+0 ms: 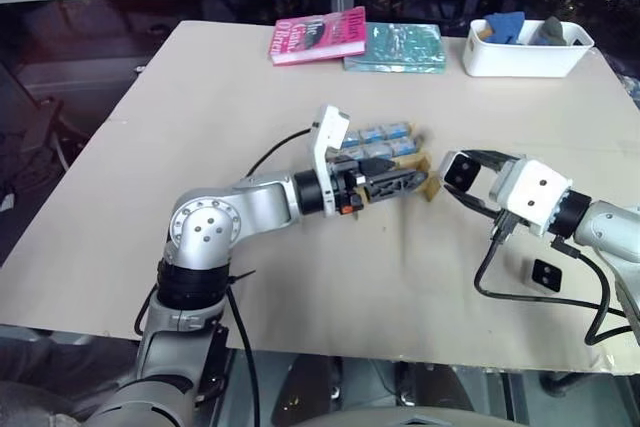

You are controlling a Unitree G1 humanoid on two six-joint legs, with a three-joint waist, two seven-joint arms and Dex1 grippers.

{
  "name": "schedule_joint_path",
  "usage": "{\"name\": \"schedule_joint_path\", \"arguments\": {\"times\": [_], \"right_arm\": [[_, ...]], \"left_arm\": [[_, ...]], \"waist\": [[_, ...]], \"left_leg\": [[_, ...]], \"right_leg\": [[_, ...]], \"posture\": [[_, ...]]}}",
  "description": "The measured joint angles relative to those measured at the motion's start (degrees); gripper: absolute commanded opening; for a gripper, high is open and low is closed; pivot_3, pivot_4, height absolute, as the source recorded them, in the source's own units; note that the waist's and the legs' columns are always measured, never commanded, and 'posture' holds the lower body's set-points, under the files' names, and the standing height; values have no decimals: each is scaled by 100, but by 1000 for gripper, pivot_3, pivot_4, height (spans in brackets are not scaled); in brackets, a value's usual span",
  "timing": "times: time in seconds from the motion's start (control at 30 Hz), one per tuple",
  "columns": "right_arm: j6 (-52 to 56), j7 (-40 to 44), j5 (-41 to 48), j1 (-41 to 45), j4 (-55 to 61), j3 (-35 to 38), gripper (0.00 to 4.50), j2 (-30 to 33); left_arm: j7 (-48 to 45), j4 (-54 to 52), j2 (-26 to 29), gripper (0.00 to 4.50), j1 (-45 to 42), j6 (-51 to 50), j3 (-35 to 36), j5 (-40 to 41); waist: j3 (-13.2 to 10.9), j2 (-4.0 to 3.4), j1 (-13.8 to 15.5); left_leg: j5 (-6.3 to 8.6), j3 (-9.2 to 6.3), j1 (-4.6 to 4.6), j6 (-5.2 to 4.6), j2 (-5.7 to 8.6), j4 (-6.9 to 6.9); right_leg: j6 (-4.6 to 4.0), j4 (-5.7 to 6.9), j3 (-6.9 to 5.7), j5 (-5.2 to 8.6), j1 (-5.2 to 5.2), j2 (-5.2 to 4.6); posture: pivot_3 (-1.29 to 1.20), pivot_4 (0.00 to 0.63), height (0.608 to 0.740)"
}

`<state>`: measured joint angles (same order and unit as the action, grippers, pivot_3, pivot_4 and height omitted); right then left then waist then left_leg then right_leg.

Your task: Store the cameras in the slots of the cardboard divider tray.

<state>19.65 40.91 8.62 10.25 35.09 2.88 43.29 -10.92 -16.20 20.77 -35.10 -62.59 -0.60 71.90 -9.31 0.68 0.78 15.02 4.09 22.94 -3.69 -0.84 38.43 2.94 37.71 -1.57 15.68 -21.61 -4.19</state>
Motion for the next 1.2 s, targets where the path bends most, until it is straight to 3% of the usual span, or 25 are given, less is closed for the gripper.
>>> {"name": "schedule_joint_path", "arguments": {"times": [0.07,0.37,0.47,0.7,1.0,1.13,1.2], "right_arm": [[296,-129,95,146,199,-142,1954,-169],[799,-330,97,260,467,-245,1954,-294],[851,-361,92,261,497,-246,1954,-304],[926,-409,94,261,513,-246,1954,-335],[1172,-521,144,285,611,-235,1954,-516],[1393,-532,546,431,612,-56,3850,-693],[1433,-538,574,420,622,7,4446,-638]], "left_arm": [[50,9,-307,4500,-70,157,-117,-235],[-88,18,-642,4500,-105,203,-234,-792],[-176,91,-676,3695,-171,200,-232,-895],[-415,118,-765,649,-175,162,-228,-1003],[-523,230,-795,653,-271,85,-143,-1006],[-576,336,-798,653,-327,80,-116,-1026],[-660,430,-743,653,-399,78,-109,-1060]], "waist": [[-1,1,11],[-1,2,3],[-1,2,2],[-1,2,2],[-1,2,1],[-2,3,-1],[-2,4,6]], "left_leg": [[0,-2,2,0,3,0],[0,-2,3,-1,4,-2],[0,-2,3,-1,4,-2],[0,-2,4,-1,4,-2],[1,-3,5,-1,4,-2],[1,-4,5,-1,4,-2],[1,-6,6,-2,4,-2]], "right_leg": [[0,-2,0,0,0,-2],[0,-3,0,0,-2,0],[0,-3,0,0,-2,0],[0,-3,1,0,-3,-1],[0,-3,1,0,-4,-1],[0,-2,1,0,-4,-1],[-1,-3,0,0,-4,-1]], "posture": [[0,150,740],[0,150,740],[0,150,740],[0,150,740],[0,150,740],[0,150,740],[0,150,740]]}}
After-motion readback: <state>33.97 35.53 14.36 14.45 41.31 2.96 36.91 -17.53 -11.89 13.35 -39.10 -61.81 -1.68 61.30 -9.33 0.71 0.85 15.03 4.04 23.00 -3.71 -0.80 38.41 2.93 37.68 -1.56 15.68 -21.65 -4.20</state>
